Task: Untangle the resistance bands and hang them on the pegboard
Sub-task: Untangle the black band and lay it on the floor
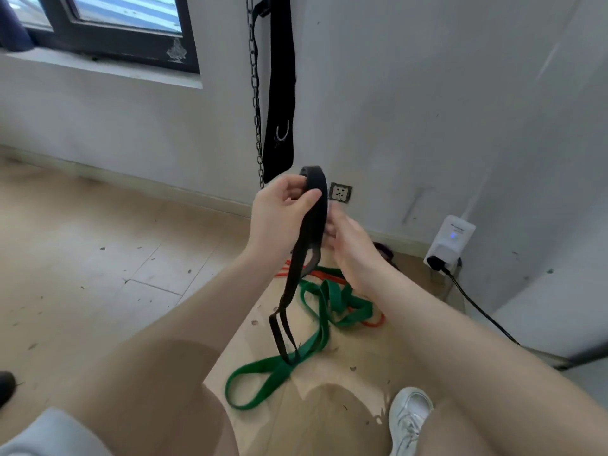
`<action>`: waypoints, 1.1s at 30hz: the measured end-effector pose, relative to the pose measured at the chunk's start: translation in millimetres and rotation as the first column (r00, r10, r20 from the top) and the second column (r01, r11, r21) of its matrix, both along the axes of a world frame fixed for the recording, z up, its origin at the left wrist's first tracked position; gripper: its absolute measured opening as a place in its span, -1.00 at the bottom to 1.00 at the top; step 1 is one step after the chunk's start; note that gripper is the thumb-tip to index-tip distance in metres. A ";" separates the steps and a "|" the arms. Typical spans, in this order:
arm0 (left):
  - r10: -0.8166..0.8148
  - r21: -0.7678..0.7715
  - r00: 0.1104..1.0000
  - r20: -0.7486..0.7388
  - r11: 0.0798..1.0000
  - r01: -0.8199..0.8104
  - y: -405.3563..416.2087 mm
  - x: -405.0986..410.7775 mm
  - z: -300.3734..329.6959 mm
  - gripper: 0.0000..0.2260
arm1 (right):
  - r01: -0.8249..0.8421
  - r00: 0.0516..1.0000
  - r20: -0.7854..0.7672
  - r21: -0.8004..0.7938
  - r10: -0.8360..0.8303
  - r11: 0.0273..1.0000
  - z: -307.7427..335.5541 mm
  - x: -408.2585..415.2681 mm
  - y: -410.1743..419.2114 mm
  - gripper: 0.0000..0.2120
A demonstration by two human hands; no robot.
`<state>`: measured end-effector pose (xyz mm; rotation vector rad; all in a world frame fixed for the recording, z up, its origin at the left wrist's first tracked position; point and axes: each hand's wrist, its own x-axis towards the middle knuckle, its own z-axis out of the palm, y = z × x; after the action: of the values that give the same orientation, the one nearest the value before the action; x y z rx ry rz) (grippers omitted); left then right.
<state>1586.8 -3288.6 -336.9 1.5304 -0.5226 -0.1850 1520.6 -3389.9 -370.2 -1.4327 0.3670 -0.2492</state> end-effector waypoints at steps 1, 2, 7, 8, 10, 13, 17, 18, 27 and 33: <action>0.023 0.001 1.000 -0.019 1.000 -0.023 -3.3 1.5 3.4 -0.87 | 0.002 1.000 0.003 -0.067 -0.002 0.998 -7.0 -5.0 5.1 -0.72; 0.037 -0.001 0.998 -0.051 0.999 -0.037 -5.6 2.6 4.9 -0.85 | 0.017 1.000 0.009 -0.145 -0.016 0.989 -12.1 -9.2 8.8 -0.73; 0.018 -0.139 0.911 -0.412 0.987 -0.082 -11.5 -4.2 5.0 -0.82 | 0.259 0.966 0.137 -0.523 -0.220 0.812 -26.6 -16.1 14.3 -0.58; 0.012 -0.172 0.887 -0.462 0.980 -0.103 -11.3 -6.1 4.3 -0.77 | 0.296 0.955 0.162 -0.595 -0.250 0.747 -28.7 -16.4 14.2 -0.58; 0.013 -0.212 0.855 -0.519 0.967 -0.143 -8.7 -9.2 1.9 -0.72 | 0.327 0.941 0.197 -0.737 -0.275 0.591 -33.4 -17.6 12.6 -0.59; 0.004 -0.250 0.811 -0.585 0.951 -0.185 -4.1 -15.2 -2.3 -0.70 | 0.316 0.942 0.212 -0.827 -0.261 0.466 -33.3 -21.8 13.4 -0.62; -0.008 -0.267 0.786 -0.619 0.943 -0.201 -2.2 -23.2 -1.6 -0.70 | 0.250 0.966 0.162 -0.779 -0.201 0.575 -27.2 -23.0 14.0 -0.54; -0.016 -0.271 0.785 -0.620 0.943 -0.194 -1.5 -24.0 -0.3 -0.70 | 0.222 0.975 0.139 -0.703 -0.175 0.676 -24.5 -23.6 14.6 -0.54; -0.111 -0.143 0.803 -0.586 0.989 0.032 21.7 -12.6 8.6 -0.76 | 0.013 0.998 0.058 -0.291 0.004 0.957 -9.3 -41.7 -7.4 -0.83; -0.172 -0.310 0.728 -0.664 0.949 -0.060 12.2 -21.0 3.5 -0.72 | 0.213 0.977 0.103 -0.467 -0.187 0.858 -16.8 -35.3 13.4 -0.93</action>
<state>1565.8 -3276.4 -333.4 1.0235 0.0105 -0.6631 1485.3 -3376.4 -387.0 -1.8709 0.4294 -0.5798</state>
